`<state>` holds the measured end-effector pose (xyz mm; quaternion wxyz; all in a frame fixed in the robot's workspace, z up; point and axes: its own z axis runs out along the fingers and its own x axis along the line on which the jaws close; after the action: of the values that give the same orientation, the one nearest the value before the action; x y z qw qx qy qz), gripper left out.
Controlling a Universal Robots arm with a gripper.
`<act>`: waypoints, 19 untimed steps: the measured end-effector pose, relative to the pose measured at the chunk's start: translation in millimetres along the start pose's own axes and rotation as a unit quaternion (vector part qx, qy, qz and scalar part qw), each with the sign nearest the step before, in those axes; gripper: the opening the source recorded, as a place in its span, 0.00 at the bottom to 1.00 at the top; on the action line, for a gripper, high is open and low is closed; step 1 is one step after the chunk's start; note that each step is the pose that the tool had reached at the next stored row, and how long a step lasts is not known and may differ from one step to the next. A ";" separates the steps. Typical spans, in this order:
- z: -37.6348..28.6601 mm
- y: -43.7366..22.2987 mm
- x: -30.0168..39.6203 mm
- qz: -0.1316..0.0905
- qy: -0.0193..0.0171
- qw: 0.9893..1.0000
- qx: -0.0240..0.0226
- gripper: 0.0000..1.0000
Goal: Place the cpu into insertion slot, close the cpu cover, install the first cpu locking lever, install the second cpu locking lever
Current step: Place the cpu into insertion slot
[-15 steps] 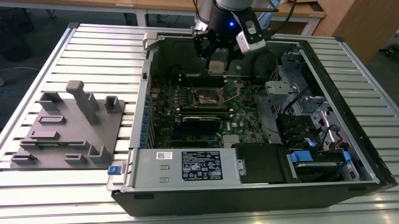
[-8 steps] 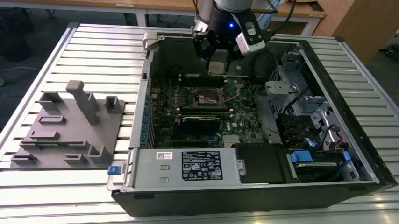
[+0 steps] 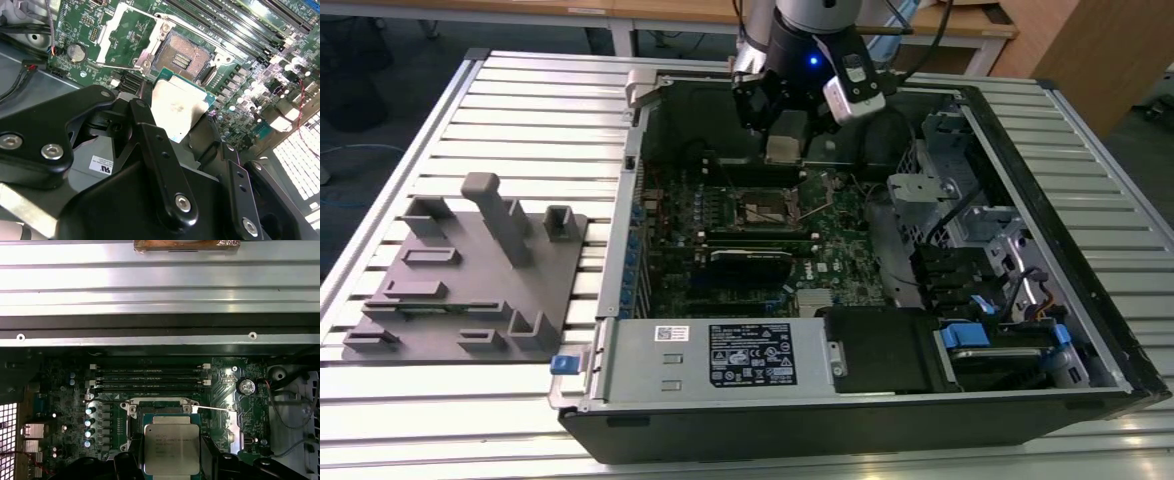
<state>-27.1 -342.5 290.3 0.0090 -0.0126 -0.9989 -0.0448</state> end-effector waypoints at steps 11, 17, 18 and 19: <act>19.7 -1.8 0.2 0.000 0.000 1.000 0.000 0.54; 22.6 -2.1 0.1 0.000 0.000 1.000 0.000 0.54; 22.7 -2.1 0.1 0.000 0.000 1.000 0.000 0.54; 22.7 -2.1 0.1 0.000 0.000 1.000 0.000 0.54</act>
<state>-27.6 -342.5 267.5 0.0092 -0.0126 -0.9989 -0.0446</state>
